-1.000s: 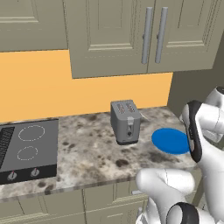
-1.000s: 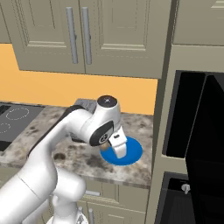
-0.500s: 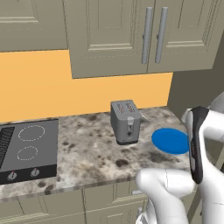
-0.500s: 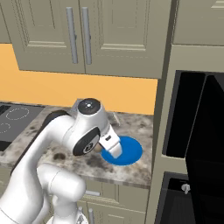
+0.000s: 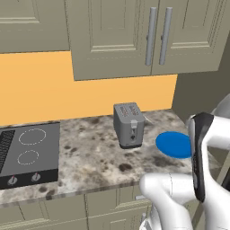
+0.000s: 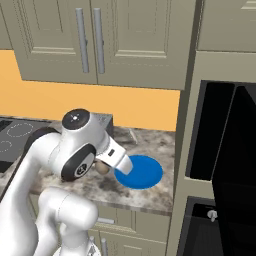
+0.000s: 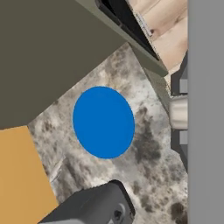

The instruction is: Pick the mushroom from the counter and place it in the microwave. Then turn on the microwave.

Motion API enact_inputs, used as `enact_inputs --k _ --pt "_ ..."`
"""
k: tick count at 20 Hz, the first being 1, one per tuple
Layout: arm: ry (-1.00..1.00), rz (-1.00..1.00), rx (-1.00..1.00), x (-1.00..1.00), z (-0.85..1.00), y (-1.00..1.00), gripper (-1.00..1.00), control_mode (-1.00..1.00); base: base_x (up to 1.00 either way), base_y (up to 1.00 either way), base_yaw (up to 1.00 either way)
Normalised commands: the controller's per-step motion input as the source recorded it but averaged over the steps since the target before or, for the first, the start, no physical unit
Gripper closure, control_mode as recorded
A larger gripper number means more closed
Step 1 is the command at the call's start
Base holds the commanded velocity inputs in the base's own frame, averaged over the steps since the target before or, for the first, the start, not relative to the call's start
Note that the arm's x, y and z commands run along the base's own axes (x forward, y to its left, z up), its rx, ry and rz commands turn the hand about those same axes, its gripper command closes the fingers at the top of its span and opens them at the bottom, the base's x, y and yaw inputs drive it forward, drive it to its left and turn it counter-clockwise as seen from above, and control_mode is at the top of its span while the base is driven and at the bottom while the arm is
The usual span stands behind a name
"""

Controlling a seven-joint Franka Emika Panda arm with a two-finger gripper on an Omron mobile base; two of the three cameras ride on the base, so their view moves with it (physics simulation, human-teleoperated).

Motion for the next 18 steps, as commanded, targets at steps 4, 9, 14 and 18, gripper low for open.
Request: enact_inputs --k 4,9,14,18 --pt "0.00 0.17 -0.09 -0.33 0.33 0.08 1.00 -1.00 0.00 0.00 0.00" --pt "0.00 0.17 -0.08 -0.31 0.28 0.10 1.00 -1.00 0.00 0.00 0.00" --pt "0.00 0.15 -0.09 -0.26 0.21 0.07 1.00 -1.00 0.00 0.00 0.00" --pt "0.00 0.06 -0.04 -0.13 0.09 0.04 1.00 1.00 -0.12 0.04 0.06"
